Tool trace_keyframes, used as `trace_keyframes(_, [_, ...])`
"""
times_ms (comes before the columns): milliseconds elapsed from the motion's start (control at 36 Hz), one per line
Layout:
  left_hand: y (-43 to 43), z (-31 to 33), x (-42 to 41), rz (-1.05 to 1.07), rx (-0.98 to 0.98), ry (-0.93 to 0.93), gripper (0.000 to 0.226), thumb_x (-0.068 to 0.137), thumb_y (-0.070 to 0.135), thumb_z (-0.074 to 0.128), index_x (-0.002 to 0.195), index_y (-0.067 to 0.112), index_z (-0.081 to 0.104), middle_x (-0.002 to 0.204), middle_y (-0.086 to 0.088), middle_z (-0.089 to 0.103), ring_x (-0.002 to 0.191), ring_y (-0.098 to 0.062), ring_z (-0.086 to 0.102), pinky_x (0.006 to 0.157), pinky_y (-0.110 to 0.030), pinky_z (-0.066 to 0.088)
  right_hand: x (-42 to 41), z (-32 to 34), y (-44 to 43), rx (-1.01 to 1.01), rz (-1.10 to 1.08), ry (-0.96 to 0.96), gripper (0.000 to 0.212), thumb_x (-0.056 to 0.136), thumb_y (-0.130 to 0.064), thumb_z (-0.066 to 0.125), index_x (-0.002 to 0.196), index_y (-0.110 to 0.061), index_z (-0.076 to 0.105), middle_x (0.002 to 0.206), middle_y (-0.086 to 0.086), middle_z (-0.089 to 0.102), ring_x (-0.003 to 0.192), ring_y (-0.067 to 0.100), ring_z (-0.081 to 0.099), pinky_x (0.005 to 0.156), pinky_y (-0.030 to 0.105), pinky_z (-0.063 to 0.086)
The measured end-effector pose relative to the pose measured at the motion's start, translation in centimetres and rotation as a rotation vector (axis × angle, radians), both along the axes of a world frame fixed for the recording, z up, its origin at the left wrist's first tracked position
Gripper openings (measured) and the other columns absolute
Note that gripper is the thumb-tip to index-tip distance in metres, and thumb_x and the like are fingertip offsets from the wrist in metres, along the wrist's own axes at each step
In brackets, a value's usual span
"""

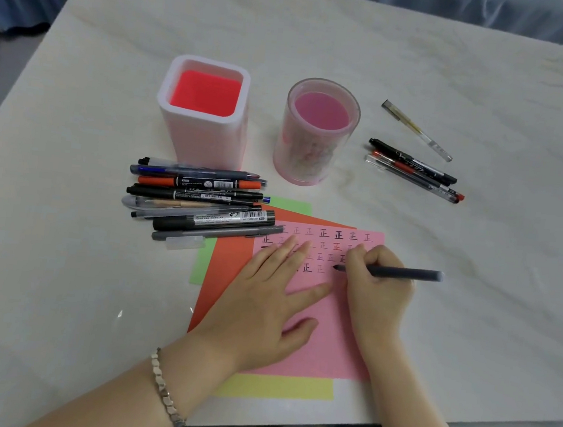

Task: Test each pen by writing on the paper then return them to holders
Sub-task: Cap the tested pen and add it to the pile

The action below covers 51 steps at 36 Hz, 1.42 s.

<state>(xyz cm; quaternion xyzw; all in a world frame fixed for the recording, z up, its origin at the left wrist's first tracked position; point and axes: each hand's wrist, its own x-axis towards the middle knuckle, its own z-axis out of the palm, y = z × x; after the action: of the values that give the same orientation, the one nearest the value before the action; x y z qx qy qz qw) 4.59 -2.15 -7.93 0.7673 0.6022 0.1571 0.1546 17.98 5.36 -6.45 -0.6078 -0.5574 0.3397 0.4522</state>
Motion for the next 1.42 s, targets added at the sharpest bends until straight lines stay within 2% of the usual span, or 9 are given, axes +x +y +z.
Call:
trace_keyframes(111, [-0.02, 0.02, 0.05, 0.001, -0.001, -0.004, 0.045, 0.087, 0.046, 0.041, 0.13, 0.038, 0.05, 0.149, -0.014, 0.033, 0.141, -0.026, 0.018, 0.111, -0.04, 0.013, -0.11, 0.07, -0.05, -0.006, 0.007, 0.004, 0.04, 0.079, -0.006, 0.059, 0.046, -0.015, 0.038, 0.042, -0.008, 0.042, 0.046, 0.006, 0.039, 0.045, 0.012, 0.03])
trace_keyframes(194, [-0.03, 0.02, 0.03, 0.002, -0.008, -0.003, 0.045, 0.087, 0.046, 0.041, 0.131, 0.039, 0.05, 0.149, -0.014, 0.032, 0.141, -0.026, 0.019, 0.111, -0.041, 0.014, -0.22, 0.2, -0.2, -0.003, -0.008, 0.006, 0.032, 0.073, -0.016, 0.056, 0.048, -0.011, 0.037, 0.043, -0.006, 0.036, 0.046, 0.007, 0.035, 0.044, 0.014, 0.028])
trace_keyframes(417, [0.02, 0.09, 0.03, 0.007, -0.005, -0.003, 0.045, 0.087, 0.045, 0.041, 0.13, 0.038, 0.051, 0.148, -0.014, 0.033, 0.14, -0.027, 0.021, 0.112, -0.039, 0.013, 0.02, 0.24, -0.03, -0.003, -0.011, 0.008, 0.04, 0.079, -0.002, 0.059, 0.048, -0.013, 0.035, 0.041, -0.009, 0.038, 0.043, 0.004, 0.033, 0.044, 0.012, 0.028])
trace_keyframes(778, [0.04, 0.13, 0.03, 0.002, -0.009, 0.008, 0.045, 0.088, 0.046, 0.04, 0.132, 0.039, 0.048, 0.149, -0.013, 0.031, 0.141, -0.026, 0.018, 0.112, -0.039, 0.011, 0.08, 0.21, -0.04, -0.035, -0.027, 0.024, 0.04, 0.074, 0.002, 0.057, 0.047, -0.013, 0.032, 0.039, -0.009, 0.033, 0.042, 0.005, 0.031, 0.044, 0.013, 0.027])
trace_keyframes(1167, [0.07, 0.27, 0.07, 0.006, -0.01, 0.004, 0.045, 0.087, 0.045, 0.041, 0.129, 0.038, 0.052, 0.148, -0.014, 0.033, 0.14, -0.027, 0.021, 0.11, -0.04, 0.014, 0.09, 0.01, 0.1, -0.012, -0.003, -0.002, 0.038, 0.076, -0.001, 0.058, 0.048, -0.012, 0.035, 0.043, -0.005, 0.035, 0.043, 0.005, 0.031, 0.044, 0.014, 0.027])
trace_keyframes(1278, [0.05, 0.26, 0.05, 0.009, -0.012, 0.01, 0.045, 0.087, 0.046, 0.04, 0.13, 0.038, 0.051, 0.148, -0.014, 0.033, 0.14, -0.027, 0.022, 0.111, -0.04, 0.013, 0.02, -0.1, 0.05, -0.011, 0.016, -0.009, 0.031, 0.071, -0.011, 0.057, 0.048, -0.01, 0.036, 0.044, -0.005, 0.036, 0.044, 0.006, 0.031, 0.044, 0.014, 0.027])
trace_keyframes(1417, [0.03, 0.25, 0.03, 0.004, -0.011, 0.011, 0.045, 0.088, 0.046, 0.039, 0.131, 0.039, 0.049, 0.149, -0.013, 0.032, 0.141, -0.026, 0.018, 0.112, -0.038, 0.009, 0.16, 0.03, -0.05, -0.019, 0.014, 0.011, 0.031, 0.069, -0.01, 0.056, 0.046, -0.013, 0.035, 0.041, -0.007, 0.036, 0.043, 0.005, 0.032, 0.044, 0.013, 0.026])
